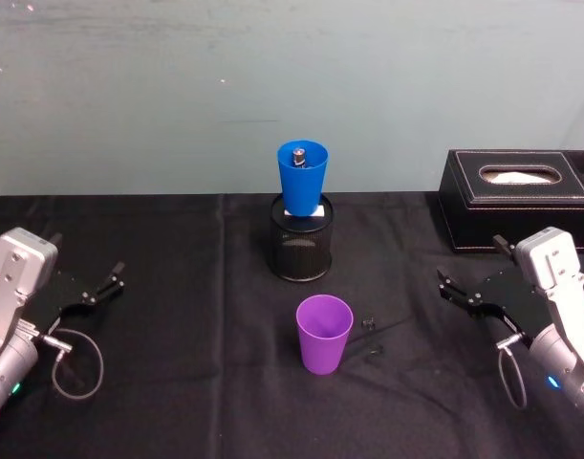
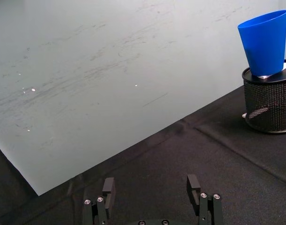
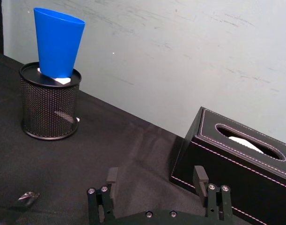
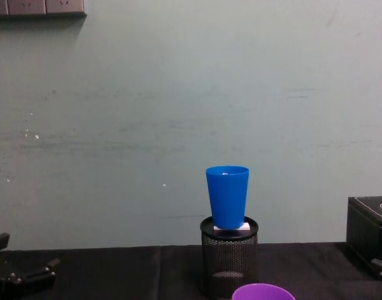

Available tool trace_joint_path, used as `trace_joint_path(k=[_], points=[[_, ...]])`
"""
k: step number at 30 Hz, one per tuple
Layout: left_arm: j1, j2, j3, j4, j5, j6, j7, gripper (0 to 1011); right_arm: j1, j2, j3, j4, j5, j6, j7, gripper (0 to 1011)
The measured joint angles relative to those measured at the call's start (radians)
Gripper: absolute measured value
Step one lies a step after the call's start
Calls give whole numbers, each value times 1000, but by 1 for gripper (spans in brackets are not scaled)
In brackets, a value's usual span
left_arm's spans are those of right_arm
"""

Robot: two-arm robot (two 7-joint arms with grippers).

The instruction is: Pick up one cup with a gripper and tap it against the other cup.

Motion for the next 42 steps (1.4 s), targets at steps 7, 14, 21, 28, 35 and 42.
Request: trace_joint_path(k=[7, 14, 21, 28, 35, 42], points=[[0, 0, 0, 0, 0, 0, 0, 1000, 0, 0, 0, 0, 0, 0, 0, 1003], [0, 0, 0, 0, 0, 0, 0, 1000, 0, 0, 0, 0, 0, 0, 0, 1002], [0, 0, 0, 0, 0, 0, 0, 1000, 0, 0, 0, 0, 0, 0, 0, 1003], [0, 0, 0, 0, 0, 0, 0, 1000, 0, 0, 0, 0, 0, 0, 0, 1002], [0, 0, 0, 0, 0, 0, 0, 1000, 0, 0, 0, 0, 0, 0, 0, 1003], [0, 0, 0, 0, 0, 0, 0, 1000, -10, 26, 22, -65, -2, -45, 52, 1003]])
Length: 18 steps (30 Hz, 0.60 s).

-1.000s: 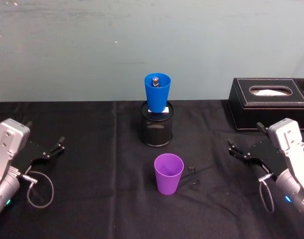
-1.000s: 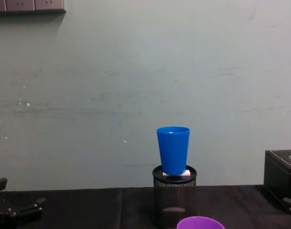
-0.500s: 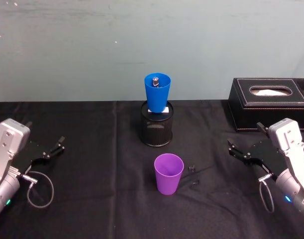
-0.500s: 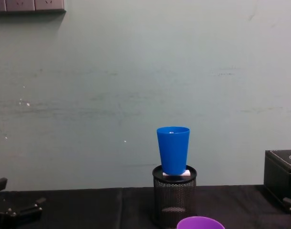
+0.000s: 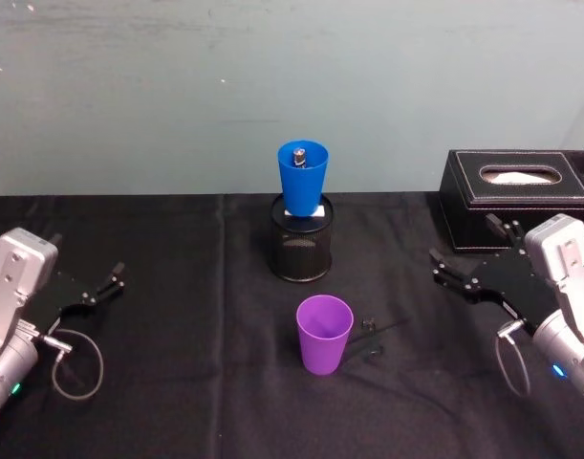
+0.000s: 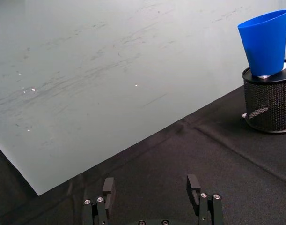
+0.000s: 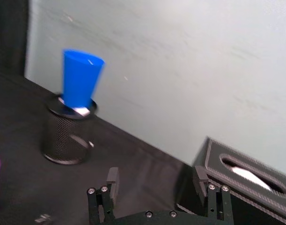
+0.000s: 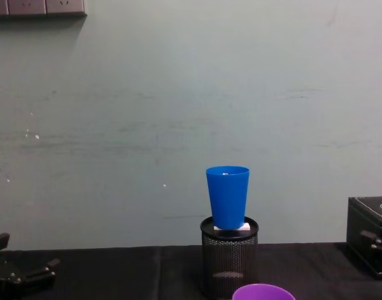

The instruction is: Pick up one cup with a gripper and tap it against the other cup.

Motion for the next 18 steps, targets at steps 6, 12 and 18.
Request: trace_joint_path(k=[6, 12, 18], points=[[0, 0, 0, 0, 0, 0, 0, 1000, -55, 33, 10, -59, 81, -75, 140, 1002], [0, 0, 0, 0, 0, 0, 0, 1000, -85, 49, -14, -55, 184, -142, 332, 1003], [0, 0, 0, 0, 0, 0, 0, 1000, -70, 37, -59, -16, 210, -146, 477, 1002]])
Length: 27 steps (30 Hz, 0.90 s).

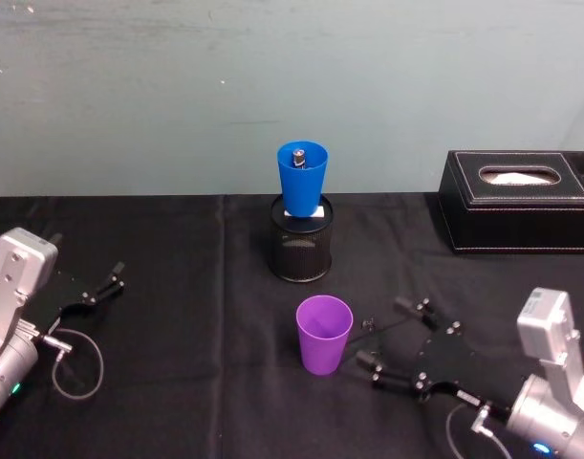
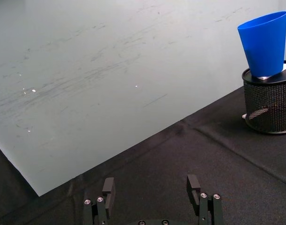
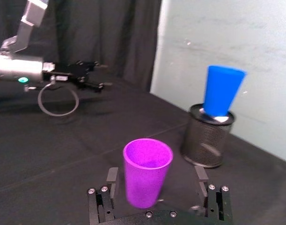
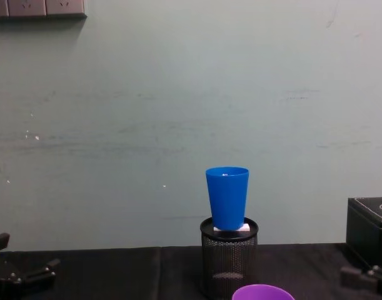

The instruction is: Pick up one cup with a gripper and tap it against the other cup.

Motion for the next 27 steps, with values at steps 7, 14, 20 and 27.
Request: trace_joint_path(k=[7, 14, 20, 27], points=[[0, 0, 0, 0, 0, 0, 0, 1000, 35, -40, -21, 46, -14, 27, 42, 1002], [0, 0, 0, 0, 0, 0, 0, 1000, 75, -94, -24, 111, -13, 45, 73, 1003], [0, 0, 0, 0, 0, 0, 0, 1000, 111, -149, -12, 187, 39, 58, 127, 1003], [0, 0, 0, 0, 0, 0, 0, 1000, 142, -190, -9, 237, 42, 78, 148, 1003]])
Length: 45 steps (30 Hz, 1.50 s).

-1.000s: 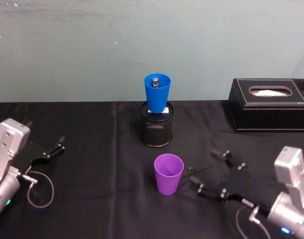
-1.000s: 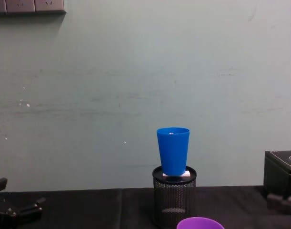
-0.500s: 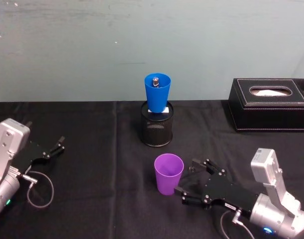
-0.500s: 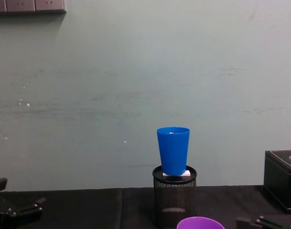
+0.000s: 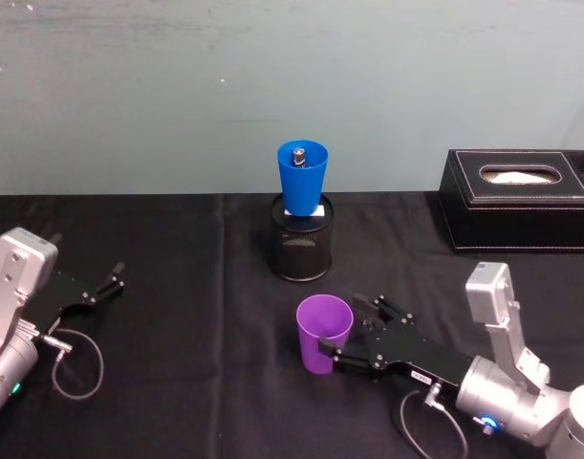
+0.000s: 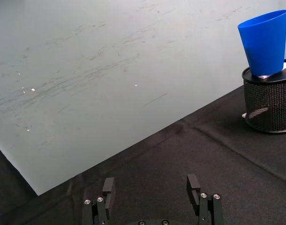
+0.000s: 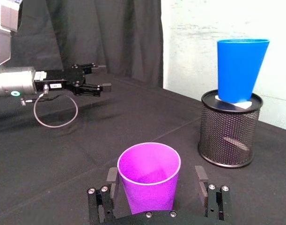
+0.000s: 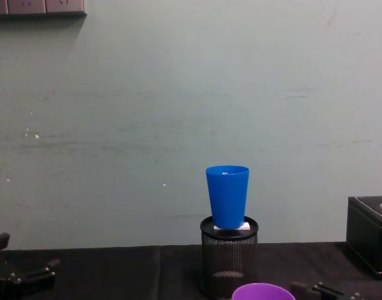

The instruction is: Pick up one cup with a gripper and tap it against the other cup.

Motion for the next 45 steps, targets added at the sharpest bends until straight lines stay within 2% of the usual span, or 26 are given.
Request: trace_joint_path(k=[21, 36, 40, 45], points=[[0, 0, 0, 0, 0, 0, 0, 1000, 46, -61, 1, 51, -85, 17, 11, 1003], [0, 0, 0, 0, 0, 0, 0, 1000, 66, -97, 5, 94, -103, 4, 21, 1003], [0, 0, 0, 0, 0, 0, 0, 1000, 65, -108, 15, 108, -102, -28, 22, 1003], [0, 0, 0, 0, 0, 0, 0, 1000, 65, -109, 15, 109, -102, -29, 22, 1003]])
